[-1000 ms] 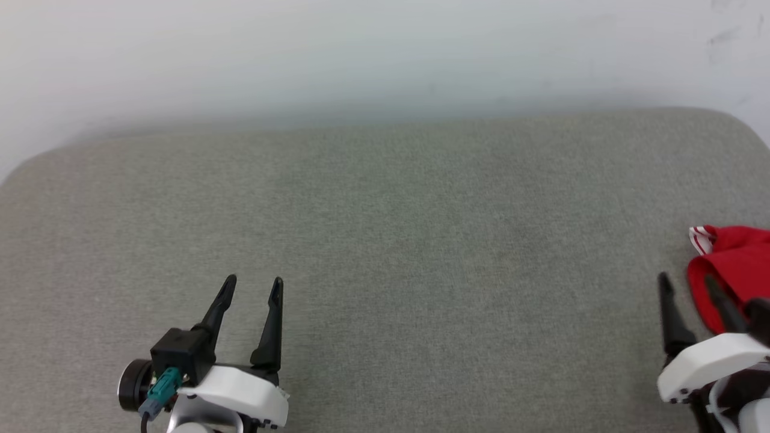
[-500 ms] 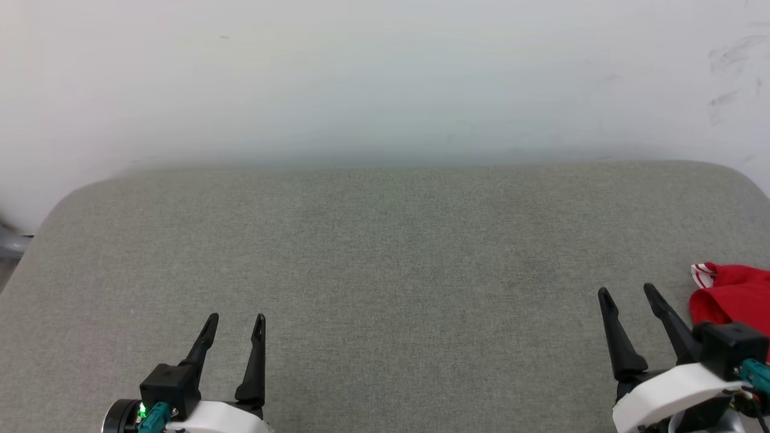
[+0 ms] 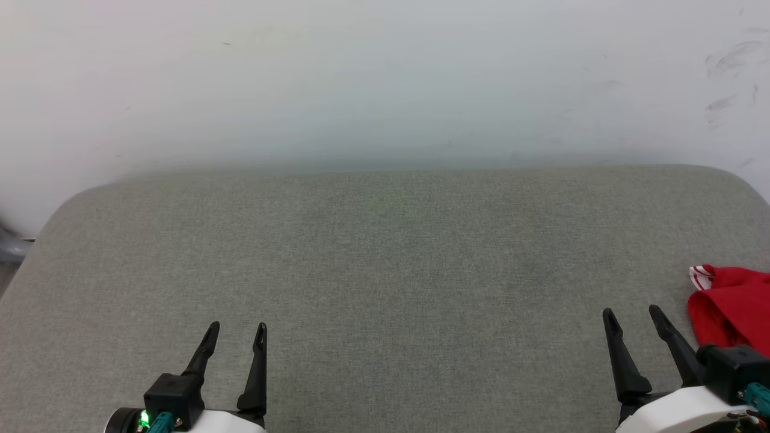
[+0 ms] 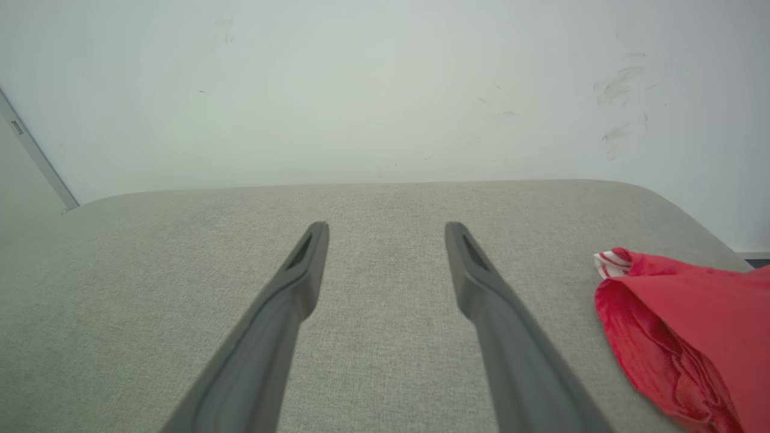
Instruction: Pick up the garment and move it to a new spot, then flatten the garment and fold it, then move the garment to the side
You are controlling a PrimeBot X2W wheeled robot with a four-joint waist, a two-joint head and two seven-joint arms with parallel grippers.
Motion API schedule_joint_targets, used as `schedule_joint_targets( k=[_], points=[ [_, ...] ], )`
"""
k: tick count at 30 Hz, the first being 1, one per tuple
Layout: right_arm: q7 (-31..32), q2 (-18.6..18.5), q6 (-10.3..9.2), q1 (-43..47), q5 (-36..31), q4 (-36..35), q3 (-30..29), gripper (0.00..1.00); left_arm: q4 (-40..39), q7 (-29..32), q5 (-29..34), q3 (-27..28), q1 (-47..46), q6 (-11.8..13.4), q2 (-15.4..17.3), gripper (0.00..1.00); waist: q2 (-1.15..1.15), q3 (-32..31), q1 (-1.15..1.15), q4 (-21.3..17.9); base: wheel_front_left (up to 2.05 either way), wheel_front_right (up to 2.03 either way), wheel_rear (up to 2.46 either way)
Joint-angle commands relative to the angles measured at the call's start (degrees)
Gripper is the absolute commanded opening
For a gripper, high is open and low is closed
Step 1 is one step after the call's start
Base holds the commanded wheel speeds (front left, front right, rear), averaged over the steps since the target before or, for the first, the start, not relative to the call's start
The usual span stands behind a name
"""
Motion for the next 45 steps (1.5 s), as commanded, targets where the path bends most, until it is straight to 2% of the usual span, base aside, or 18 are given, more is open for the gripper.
schedule_joint_targets(
  k=[1, 16, 17, 24, 45],
  points=[
    [-0.02, 0.34, -0.05, 0.56, -0.4, -0.23, -0.13, 1.0, -0.13, -0.24, 0.21, -0.01, 0.1, -0.19, -0.02, 1.0, 0.0, 0.08, 0.0, 0.01, 0.0, 0.0, 0.0],
    [-0.28, -0.19, -0.05, -0.95, 0.2, 0.22, 0.28, 1.0, 0.47, -0.24, 1.02, 0.32, -1.11, -0.89, -0.64, 1.0, 0.0, 0.46, 0.0, -0.19, 0.0, 0.0, 0.0],
    [-0.08, 0.05, 0.0, -0.31, 0.22, 0.25, 0.21, 0.0, 0.47, 0.0, 0.97, 0.25, -0.44, -0.71, -0.59, 0.0, 0.0, 0.47, 0.0, -0.19, 0.0, 0.0, 0.0],
    [0.32, 0.24, 0.0, 0.02, 2.87, 2.88, 0.02, 0.0, 2.66, 1.0, -1.56, 0.58, 0.31, -1.01, -1.22, 0.0, 0.0, 0.54, 0.01, -0.18, 0.0, 0.0, 0.0],
    [2.1, 0.63, -0.01, -3.48, 24.12, 6.56, -1.1, 0.0, 3.81, 6.55, -22.07, 4.71, -2.59, -3.08, -3.04, 0.0, 0.0, 1.11, 0.0, -0.03, 0.0, 0.0, 0.0]
  ],
)
